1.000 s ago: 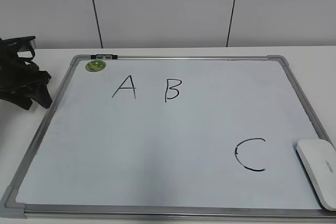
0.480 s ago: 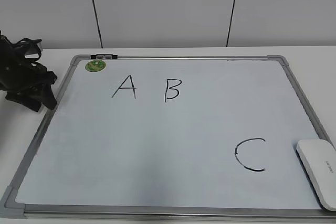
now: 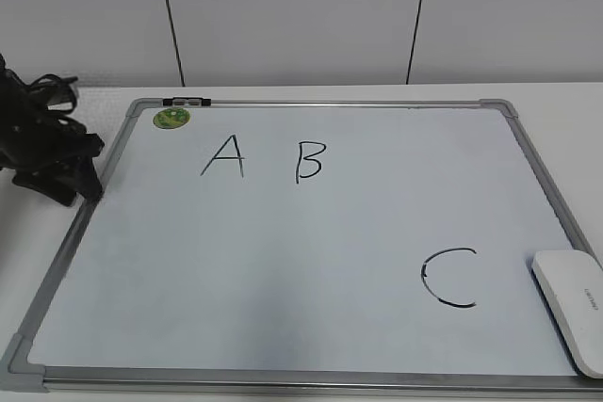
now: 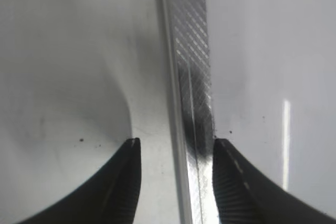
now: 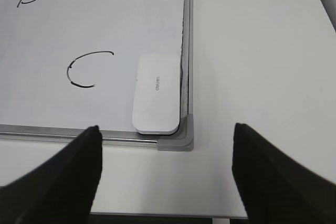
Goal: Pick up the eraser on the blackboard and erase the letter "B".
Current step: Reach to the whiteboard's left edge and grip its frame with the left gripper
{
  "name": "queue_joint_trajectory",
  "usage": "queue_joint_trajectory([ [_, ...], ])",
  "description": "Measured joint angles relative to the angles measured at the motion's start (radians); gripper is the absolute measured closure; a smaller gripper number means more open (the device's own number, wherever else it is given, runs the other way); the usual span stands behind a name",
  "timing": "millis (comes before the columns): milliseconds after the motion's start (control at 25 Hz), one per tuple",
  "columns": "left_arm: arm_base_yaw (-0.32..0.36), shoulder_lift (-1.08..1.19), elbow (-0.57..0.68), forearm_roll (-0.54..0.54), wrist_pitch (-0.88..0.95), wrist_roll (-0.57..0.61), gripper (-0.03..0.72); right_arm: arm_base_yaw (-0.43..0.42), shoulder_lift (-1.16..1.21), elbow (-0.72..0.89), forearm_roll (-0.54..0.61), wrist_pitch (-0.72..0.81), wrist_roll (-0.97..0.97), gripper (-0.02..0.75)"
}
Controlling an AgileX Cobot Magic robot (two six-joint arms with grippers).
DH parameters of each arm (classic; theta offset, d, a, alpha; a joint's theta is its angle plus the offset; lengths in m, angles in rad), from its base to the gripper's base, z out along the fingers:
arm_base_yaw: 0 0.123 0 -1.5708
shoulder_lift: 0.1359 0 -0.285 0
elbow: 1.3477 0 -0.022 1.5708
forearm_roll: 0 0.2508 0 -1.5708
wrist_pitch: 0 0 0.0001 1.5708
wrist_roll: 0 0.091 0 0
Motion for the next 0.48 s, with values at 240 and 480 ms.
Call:
queue_joint_trajectory([
  [240, 0.0, 0.02, -0.008, -0.014, 0.01, 0.0, 0.388, 0.0, 0.0, 0.0, 0.0, 0.0, 0.0, 0.166],
  [480, 0.0, 0.021, -0.008, -0.026, 0.021, 0.0, 0.528, 0.0, 0.0, 0.0, 0.0, 0.0, 0.0, 0.166],
])
